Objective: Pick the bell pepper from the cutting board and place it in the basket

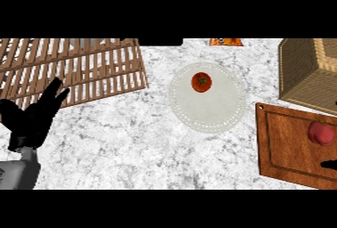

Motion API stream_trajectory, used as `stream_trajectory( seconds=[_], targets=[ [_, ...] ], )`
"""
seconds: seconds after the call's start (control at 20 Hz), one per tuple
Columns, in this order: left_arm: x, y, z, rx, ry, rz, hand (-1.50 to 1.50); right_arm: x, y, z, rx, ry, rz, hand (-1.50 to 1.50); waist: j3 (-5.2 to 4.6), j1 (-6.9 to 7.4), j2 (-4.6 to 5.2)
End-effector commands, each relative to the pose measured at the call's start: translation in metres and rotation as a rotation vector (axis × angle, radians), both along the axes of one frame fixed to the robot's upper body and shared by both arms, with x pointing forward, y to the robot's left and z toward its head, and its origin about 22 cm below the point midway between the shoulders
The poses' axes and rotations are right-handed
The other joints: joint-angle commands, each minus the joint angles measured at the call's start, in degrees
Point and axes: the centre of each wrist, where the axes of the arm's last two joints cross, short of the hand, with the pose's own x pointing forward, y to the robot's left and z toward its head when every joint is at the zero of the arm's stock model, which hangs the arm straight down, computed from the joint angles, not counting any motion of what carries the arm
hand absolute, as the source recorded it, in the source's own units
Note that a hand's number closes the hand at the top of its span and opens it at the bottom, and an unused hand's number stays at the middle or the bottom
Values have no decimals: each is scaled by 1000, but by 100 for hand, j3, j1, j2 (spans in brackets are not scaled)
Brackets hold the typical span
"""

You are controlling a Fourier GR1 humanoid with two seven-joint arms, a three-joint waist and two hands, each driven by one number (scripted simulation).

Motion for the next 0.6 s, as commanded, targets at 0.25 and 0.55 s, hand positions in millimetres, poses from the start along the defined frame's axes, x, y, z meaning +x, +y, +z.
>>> stream_trajectory(
  seconds=[0.25, 0.55],
  targets=[
    [13, -10, -7, -26, 20, 0, 0, 8, 19, -14, -88, 43, -42, -150, -25, -28, 37],
    [12, -24, 3, -9, -1, 1, 0, 25, 37, -19, -188, 73, 37, 150, -25, -20, 35]
  ],
)
